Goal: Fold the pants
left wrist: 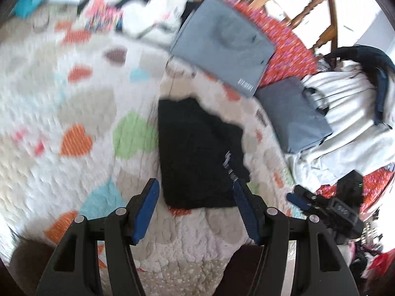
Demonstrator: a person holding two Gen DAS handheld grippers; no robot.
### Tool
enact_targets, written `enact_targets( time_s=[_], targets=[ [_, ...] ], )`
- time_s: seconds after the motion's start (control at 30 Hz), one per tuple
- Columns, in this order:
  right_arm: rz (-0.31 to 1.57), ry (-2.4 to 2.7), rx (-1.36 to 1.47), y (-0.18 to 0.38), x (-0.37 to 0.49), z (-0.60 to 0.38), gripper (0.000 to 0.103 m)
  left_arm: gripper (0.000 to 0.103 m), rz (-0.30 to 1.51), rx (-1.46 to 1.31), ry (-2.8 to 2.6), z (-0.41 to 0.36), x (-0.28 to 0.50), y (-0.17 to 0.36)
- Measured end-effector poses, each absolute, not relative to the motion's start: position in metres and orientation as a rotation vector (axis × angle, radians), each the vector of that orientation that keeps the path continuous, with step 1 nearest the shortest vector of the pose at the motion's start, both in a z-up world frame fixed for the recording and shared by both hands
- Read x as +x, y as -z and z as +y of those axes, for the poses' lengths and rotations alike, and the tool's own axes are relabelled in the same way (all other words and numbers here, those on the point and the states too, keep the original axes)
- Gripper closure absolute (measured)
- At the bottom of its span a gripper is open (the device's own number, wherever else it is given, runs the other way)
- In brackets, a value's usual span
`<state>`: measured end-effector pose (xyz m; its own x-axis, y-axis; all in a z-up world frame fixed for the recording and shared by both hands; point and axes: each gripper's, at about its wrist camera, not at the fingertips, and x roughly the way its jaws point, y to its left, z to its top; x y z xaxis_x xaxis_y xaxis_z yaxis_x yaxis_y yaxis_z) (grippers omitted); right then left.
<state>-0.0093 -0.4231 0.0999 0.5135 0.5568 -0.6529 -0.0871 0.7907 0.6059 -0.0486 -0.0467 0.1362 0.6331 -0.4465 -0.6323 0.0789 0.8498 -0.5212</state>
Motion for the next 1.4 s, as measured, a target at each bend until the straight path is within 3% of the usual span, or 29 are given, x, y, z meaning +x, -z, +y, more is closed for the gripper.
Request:
enact_targets(
  time_s=[0.07,0.1,0.2,0.33,0.43,0.6,0.93,1.2,1.23,1.3,1.37,1.4],
  targets=[
    [0.878,-0.391,0.477,-0.137,-0.020,-0.422,0.035,0.041,0.787,-0.444,0.310,-0.046,-0.055,-0.155],
    [0.843,-0.382,0.456,-0.150,-0.022,-0.419,0.026,0.038,0.765,-0.430,0.305,-0.045,-0.057,-0.163],
    [0.672,-0.390,0.441,-0.192,-0.022,-0.411,0.000,0.005,0.707,-0.425,0.273,-0.034,-0.055,-0.181],
    [0.809,-0.454,0.489,-0.189,0.027,-0.391,0.000,0.003,0.660,-0.546,0.212,-0.004,-0.017,-0.171],
    [0.933,-0.416,0.537,-0.156,0.065,-0.382,0.001,0.003,0.833,-0.615,0.212,0.006,0.039,-0.139],
    [1.085,-0.367,0.639,-0.081,0.121,-0.376,0.003,0.004,0.968,-0.720,0.206,0.013,0.090,-0.086],
    [1.149,-0.384,0.696,-0.026,0.153,-0.387,0.003,0.007,1.108,-0.668,0.335,-0.039,0.151,-0.028],
    [1.112,-0.543,0.854,-0.011,0.156,-0.370,0.003,0.007,1.089,-0.579,0.420,-0.072,0.156,-0.026],
    [1.108,-0.550,0.845,-0.011,0.156,-0.364,0.003,0.012,1.087,-0.565,0.423,-0.074,0.156,-0.027],
    [1.107,-0.586,0.818,-0.014,0.156,-0.353,0.004,0.034,1.094,-0.546,0.433,-0.078,0.156,-0.029],
    [1.114,-0.592,0.793,-0.015,0.155,-0.345,0.011,0.045,1.099,-0.559,0.423,-0.072,0.157,-0.029],
    [1.121,-0.591,0.764,-0.017,0.154,-0.340,0.022,0.051,1.102,-0.583,0.423,-0.068,0.157,-0.027]
  ],
)
